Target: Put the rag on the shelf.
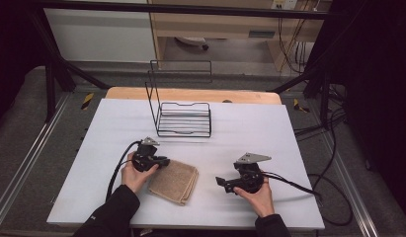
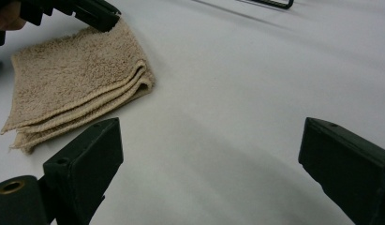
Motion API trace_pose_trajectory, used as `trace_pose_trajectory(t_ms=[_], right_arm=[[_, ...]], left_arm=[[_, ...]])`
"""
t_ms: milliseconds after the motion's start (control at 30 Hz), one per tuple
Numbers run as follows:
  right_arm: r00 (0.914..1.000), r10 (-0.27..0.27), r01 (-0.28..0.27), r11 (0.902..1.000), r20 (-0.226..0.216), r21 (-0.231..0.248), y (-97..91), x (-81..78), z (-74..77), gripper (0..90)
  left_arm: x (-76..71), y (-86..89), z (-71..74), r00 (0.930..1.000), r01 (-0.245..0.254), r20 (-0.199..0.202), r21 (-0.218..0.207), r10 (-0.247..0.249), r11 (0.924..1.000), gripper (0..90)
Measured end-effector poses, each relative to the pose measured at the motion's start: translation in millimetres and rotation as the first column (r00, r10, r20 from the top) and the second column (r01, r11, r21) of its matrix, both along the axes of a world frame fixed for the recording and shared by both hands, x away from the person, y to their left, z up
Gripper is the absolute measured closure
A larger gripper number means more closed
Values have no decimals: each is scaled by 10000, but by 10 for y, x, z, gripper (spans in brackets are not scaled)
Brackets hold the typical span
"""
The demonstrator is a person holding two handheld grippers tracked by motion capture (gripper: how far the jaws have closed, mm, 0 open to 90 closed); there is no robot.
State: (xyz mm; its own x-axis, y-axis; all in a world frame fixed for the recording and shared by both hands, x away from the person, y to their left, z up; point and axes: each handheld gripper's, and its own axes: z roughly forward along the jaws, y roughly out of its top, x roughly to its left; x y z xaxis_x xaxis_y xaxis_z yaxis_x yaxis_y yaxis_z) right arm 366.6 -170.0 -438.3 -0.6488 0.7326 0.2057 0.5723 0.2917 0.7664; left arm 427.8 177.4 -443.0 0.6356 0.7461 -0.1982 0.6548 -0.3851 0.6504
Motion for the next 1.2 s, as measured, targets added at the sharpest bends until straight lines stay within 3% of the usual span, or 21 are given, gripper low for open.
trace_pose_trajectory(t_ms=[333,667,1000,1200], right_arm=[[9997,-228,228,9997,0,133,54,28,20,65],[9990,-434,434,9990,79,-45,414,128,49,124],[9997,-220,218,9996,-109,-176,808,256,-6,326],[9984,-393,379,9987,-407,-352,900,302,-86,480]], left_arm=[[-15,4,-17,10000,-49,-54,-111,48,9999,841],[-21,2,-35,9994,258,232,39,-258,9997,830],[-26,-2,-37,9989,327,329,100,-330,9994,828],[-26,-2,-35,9986,340,409,170,-347,9993,827]])
